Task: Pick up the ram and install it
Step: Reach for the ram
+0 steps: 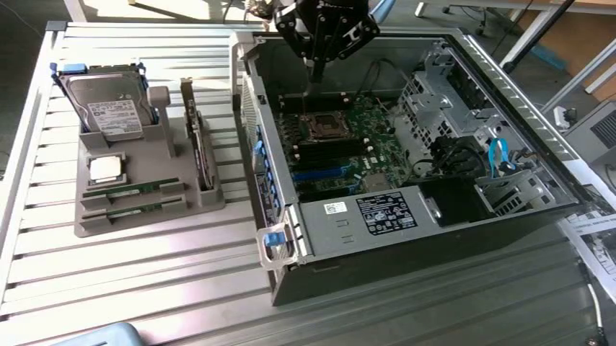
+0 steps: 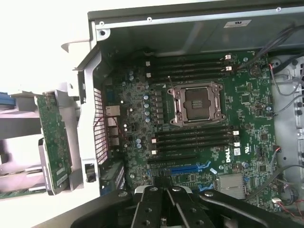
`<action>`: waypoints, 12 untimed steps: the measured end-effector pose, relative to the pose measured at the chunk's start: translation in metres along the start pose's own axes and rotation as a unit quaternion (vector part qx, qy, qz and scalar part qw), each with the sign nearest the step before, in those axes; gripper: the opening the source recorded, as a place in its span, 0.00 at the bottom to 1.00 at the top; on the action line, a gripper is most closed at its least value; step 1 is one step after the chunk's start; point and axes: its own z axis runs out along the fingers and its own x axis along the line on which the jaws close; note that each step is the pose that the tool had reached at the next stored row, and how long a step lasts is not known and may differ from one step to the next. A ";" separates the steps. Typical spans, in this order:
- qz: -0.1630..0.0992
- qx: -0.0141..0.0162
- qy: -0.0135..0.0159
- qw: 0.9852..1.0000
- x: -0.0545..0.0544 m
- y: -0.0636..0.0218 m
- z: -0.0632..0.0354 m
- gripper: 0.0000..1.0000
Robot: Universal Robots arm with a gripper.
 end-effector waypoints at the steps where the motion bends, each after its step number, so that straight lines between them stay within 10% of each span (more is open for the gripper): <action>1: 0.000 0.000 0.000 1.000 0.003 -0.0003 -0.0001 0.11; 12: 0.000 0.000 0.000 1.000 0.028 -0.0027 -0.0008 0.11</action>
